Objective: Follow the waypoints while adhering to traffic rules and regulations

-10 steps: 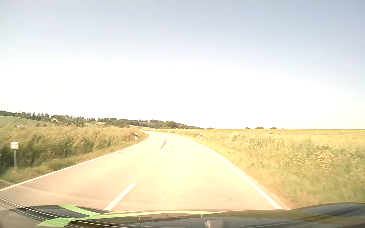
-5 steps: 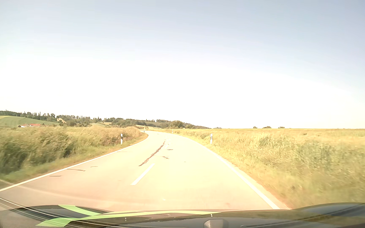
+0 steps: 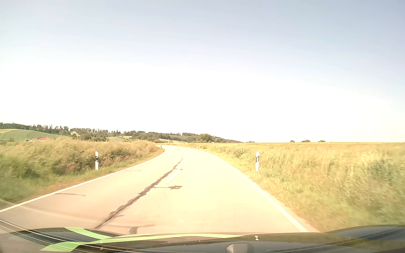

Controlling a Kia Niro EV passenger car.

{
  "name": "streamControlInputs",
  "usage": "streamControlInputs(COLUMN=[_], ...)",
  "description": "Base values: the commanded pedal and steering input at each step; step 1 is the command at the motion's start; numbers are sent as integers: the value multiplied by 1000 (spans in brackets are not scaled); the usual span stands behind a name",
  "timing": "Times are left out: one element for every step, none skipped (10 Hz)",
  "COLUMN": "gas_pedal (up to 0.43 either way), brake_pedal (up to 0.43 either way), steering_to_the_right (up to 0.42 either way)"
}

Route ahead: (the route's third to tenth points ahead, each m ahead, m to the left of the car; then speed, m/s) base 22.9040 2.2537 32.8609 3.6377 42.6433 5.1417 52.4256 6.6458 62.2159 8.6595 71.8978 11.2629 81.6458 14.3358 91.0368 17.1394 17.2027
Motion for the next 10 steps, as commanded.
streamControlInputs(gas_pedal=[268,268,268,268,260,260,248,240,228,228], brake_pedal=[0,0,0,0,0,0,0,0,0,0], steering_to_the_right=[-24,-24,-24,-24,-24,-24,-23,-22,-20,-18])
